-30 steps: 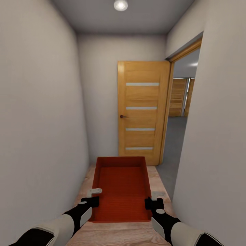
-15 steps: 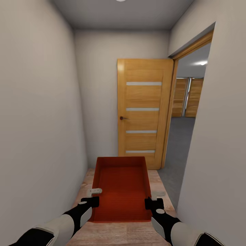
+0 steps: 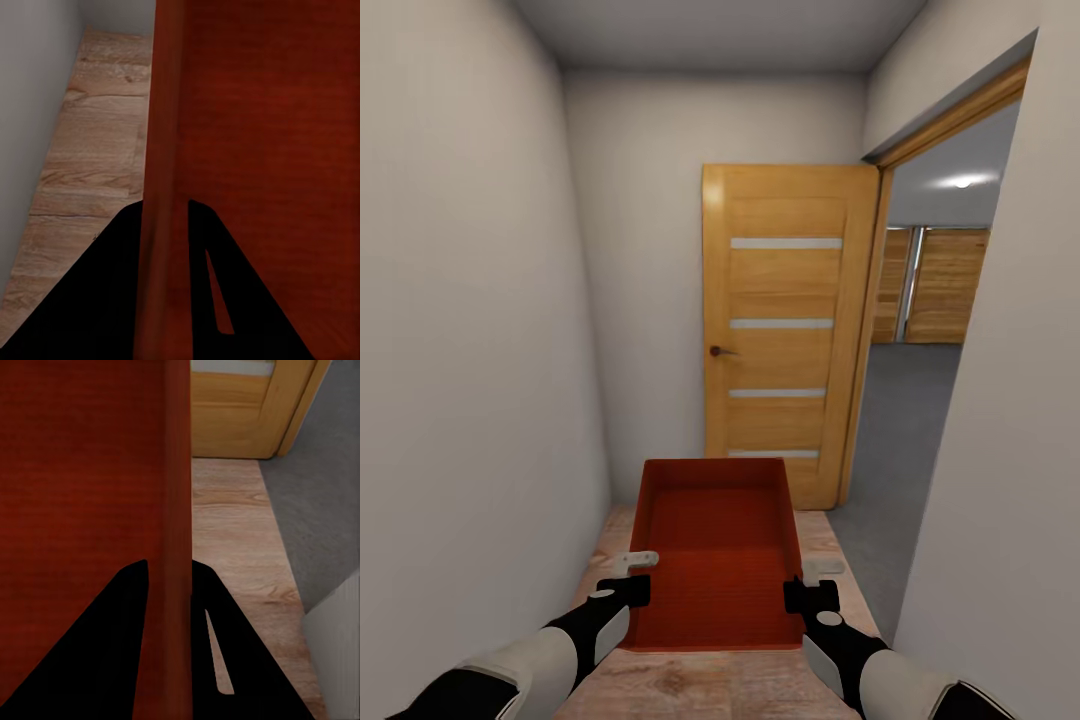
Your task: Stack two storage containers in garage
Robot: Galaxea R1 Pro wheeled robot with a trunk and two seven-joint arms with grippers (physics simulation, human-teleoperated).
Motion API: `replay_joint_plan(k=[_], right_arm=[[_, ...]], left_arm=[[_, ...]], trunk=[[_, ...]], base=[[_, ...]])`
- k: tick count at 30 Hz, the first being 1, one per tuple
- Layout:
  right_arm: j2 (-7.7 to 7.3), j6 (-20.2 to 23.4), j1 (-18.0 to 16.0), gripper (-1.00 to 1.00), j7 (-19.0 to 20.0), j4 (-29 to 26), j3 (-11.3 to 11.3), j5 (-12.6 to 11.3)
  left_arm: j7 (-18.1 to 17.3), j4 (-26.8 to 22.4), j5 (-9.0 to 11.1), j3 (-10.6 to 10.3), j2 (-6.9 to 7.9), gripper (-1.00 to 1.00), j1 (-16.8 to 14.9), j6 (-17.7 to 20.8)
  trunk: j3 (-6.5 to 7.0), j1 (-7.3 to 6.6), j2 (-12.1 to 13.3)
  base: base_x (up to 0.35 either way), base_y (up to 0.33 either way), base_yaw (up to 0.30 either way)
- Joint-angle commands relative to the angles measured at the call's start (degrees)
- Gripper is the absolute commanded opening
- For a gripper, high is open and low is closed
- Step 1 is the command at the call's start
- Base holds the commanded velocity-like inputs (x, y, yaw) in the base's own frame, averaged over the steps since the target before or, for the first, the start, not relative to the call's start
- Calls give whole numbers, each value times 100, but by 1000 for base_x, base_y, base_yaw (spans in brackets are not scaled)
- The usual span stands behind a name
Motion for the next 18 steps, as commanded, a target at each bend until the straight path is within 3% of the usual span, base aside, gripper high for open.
replay_joint_plan(k=[1,18], right_arm=[[0,18,-2,-100,80,0,87,-68],[0,12,1,-100,72,0,88,-66]], left_arm=[[465,-15,-16,383,89,-100,-13,-55],[456,-15,-14,383,93,-100,-13,-50]], trunk=[[-9,5,-7],[-9,5,-7]], base=[[325,0,0],[325,0,-7]])
